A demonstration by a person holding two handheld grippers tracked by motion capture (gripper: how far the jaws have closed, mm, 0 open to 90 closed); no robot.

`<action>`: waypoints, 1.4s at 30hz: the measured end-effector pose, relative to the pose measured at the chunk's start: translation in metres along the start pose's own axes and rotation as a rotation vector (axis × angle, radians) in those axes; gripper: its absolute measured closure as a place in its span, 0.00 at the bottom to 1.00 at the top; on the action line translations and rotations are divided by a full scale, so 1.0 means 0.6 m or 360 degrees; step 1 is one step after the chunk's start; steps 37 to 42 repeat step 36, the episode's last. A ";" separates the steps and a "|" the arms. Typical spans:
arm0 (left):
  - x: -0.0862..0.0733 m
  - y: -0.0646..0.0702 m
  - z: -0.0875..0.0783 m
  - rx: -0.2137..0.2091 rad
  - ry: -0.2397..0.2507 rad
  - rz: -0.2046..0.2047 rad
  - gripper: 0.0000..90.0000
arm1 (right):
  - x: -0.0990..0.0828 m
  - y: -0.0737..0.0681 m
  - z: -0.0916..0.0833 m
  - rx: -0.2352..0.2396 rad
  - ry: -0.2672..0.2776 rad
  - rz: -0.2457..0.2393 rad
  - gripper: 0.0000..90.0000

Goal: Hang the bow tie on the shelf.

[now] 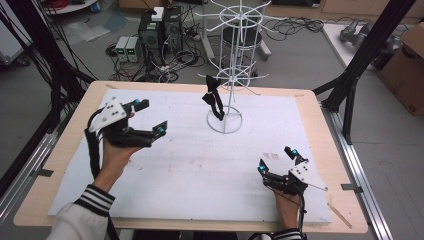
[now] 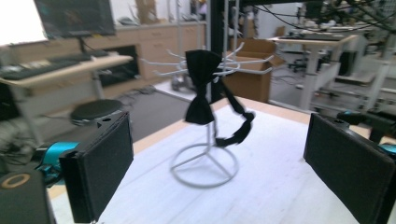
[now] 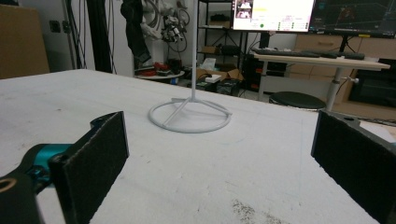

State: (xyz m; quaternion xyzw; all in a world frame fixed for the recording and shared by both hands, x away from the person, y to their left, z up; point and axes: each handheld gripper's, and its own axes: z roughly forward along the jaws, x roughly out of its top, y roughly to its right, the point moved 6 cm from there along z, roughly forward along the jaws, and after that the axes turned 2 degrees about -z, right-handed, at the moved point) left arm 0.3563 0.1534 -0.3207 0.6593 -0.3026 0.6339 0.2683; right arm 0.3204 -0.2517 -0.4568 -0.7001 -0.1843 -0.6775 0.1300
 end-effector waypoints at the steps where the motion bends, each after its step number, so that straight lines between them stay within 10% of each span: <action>1: -0.010 -0.004 -0.015 0.0025 0.0007 0.0010 0.10 | 0.000 0.000 0.000 -0.0005 0.0001 0.0007 0.03; 10: -0.102 -0.035 -0.082 0.0149 -0.0026 0.0007 0.08 | 0.000 0.001 0.000 -0.0014 0.0000 0.0010 0.03; 23: -0.200 -0.070 -0.137 0.0365 -0.0015 -0.0199 0.08 | 0.000 0.001 0.000 -0.0020 0.0004 0.0004 0.03; 42: -0.231 -0.074 -0.137 0.0472 -0.0002 -0.0243 0.08 | 0.000 0.000 0.001 -0.0023 -0.0004 -0.0023 0.03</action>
